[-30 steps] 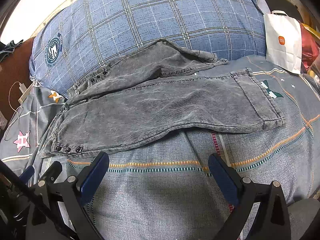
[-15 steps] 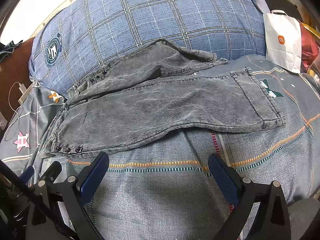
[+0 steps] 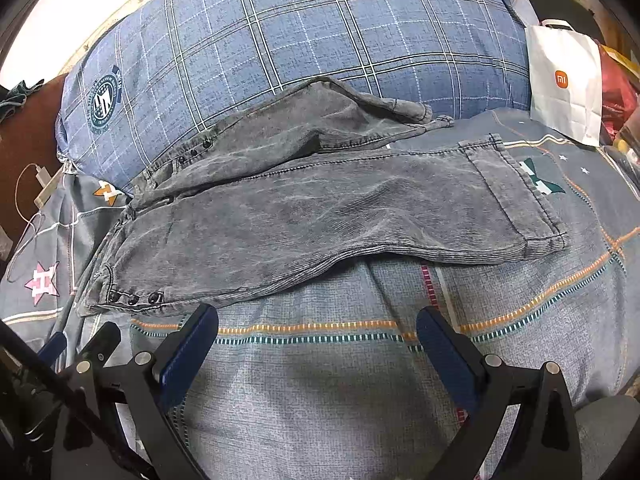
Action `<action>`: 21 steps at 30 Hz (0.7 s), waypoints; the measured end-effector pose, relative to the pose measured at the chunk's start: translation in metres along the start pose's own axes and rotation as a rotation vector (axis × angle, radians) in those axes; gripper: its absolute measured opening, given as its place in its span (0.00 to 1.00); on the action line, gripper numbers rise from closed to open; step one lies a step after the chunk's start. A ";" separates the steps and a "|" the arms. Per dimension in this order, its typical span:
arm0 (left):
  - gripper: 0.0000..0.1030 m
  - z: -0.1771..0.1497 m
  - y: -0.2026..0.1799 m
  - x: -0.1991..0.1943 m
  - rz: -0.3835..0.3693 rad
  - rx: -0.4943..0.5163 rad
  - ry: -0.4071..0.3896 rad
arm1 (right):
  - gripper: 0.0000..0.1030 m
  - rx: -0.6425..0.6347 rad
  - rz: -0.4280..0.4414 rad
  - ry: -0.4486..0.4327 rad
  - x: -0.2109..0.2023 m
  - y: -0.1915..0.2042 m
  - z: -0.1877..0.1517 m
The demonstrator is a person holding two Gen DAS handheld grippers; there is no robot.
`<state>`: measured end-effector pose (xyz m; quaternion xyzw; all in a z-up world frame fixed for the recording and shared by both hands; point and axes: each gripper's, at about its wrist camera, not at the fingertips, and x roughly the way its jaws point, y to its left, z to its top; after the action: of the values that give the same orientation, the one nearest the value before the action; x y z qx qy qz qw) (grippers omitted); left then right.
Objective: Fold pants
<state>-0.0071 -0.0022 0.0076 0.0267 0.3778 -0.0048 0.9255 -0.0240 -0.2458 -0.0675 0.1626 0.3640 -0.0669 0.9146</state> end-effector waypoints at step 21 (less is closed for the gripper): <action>1.00 -0.003 -0.002 0.004 0.001 0.008 0.016 | 0.97 0.017 -0.021 0.017 0.001 -0.005 0.002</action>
<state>-0.0064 -0.0036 0.0030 0.0308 0.3852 -0.0054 0.9223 -0.0235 -0.2510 -0.0679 0.1671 0.3730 -0.0782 0.9093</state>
